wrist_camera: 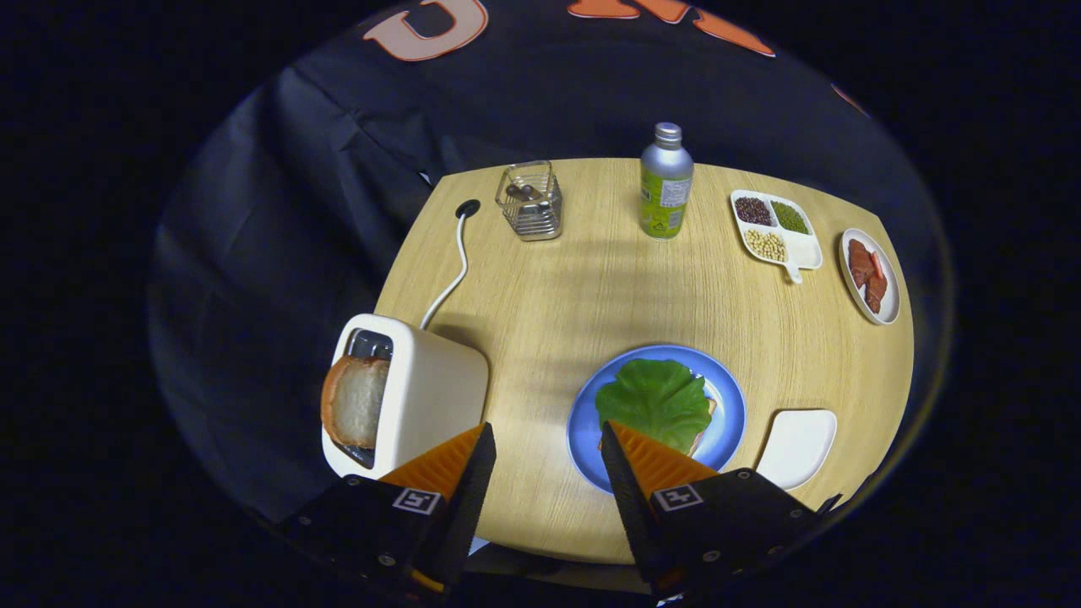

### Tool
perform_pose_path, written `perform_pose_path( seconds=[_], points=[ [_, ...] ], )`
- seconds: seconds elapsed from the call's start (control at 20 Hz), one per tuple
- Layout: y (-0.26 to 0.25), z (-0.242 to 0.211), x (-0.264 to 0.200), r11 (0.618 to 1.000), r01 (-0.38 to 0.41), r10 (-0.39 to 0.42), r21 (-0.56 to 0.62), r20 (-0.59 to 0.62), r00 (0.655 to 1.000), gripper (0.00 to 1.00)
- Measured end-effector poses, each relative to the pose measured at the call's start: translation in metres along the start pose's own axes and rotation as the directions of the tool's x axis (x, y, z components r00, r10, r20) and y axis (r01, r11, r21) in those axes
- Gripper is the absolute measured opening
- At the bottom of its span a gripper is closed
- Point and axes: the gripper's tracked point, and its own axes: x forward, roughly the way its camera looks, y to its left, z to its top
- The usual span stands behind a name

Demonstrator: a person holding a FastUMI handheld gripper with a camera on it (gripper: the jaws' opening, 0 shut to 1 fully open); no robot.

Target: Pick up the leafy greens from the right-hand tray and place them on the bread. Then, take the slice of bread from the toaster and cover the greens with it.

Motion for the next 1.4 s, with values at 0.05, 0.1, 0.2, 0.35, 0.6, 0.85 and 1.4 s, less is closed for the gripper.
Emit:
perform_pose_path(
  seconds=[0.05,0.1,0.2,0.35,0.6,0.85,1.4],
  points=[
    [0.01,0.004,-0.004,1.0,-0.008,0.008,-0.009,0.002,1.0,0.79],
    [0.022,0.006,-0.009,1.0,-0.021,0.021,-0.014,0.002,1.0,0.83],
    [0.041,0.01,-0.015,0.999,-0.043,0.043,-0.014,-0.002,0.999,0.87],
    [0.066,0.017,-0.019,0.998,-0.063,0.063,-0.031,-0.009,0.998,0.9],
    [0.106,0.018,-0.014,0.993,-0.104,0.101,-0.057,-0.049,0.994,0.86],
    [0.131,0.015,0.004,0.993,-0.103,0.098,-0.063,-0.088,0.991,0.82],
    [0.152,-0.001,0.049,0.998,-0.051,0.042,-0.048,-0.174,0.984,0.47]
  ],
)
